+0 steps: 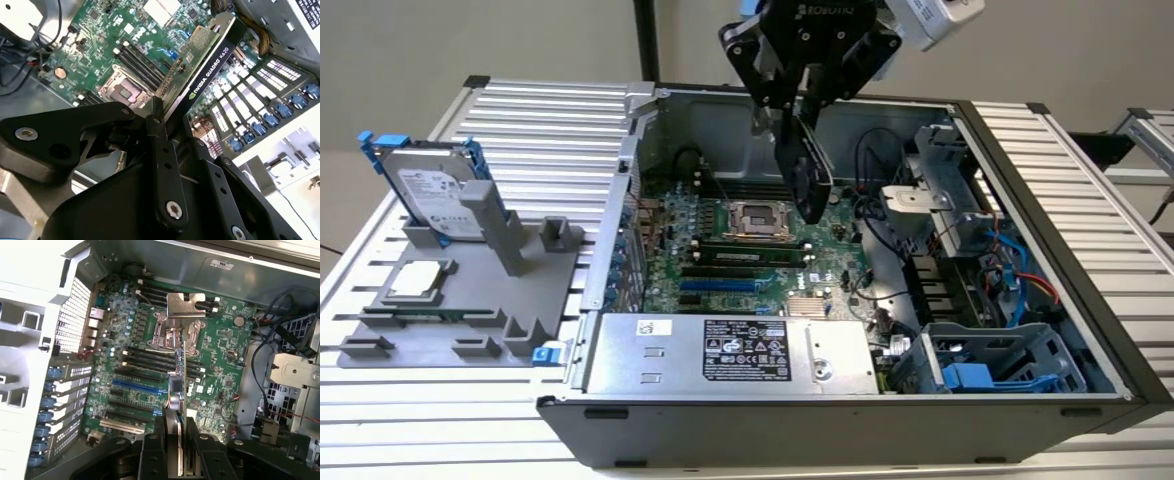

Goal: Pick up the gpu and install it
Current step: 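Insert the gpu into the slot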

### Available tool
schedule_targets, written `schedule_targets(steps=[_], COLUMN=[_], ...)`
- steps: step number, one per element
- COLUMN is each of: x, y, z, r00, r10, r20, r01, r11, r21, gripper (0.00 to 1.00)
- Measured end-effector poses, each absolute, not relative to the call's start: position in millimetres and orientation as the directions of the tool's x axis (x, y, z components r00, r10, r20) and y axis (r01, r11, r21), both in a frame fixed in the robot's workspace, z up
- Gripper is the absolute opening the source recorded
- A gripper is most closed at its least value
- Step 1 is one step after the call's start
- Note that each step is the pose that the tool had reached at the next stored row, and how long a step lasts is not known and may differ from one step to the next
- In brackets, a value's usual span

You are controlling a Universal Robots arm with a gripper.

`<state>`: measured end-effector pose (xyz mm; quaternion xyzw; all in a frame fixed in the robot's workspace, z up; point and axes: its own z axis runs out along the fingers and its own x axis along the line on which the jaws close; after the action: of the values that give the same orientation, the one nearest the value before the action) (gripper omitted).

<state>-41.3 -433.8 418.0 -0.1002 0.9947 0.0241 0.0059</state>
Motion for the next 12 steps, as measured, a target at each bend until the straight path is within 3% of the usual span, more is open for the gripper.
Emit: schedule_targets(steps=[12], x=[-41.3], y=[-433.8], z=[418.0], r00=[-0.954], r10=[-0.3], r20=[-0.017], r01=[-0.301], r11=[0.953], r21=[0.047], gripper=[0.0])
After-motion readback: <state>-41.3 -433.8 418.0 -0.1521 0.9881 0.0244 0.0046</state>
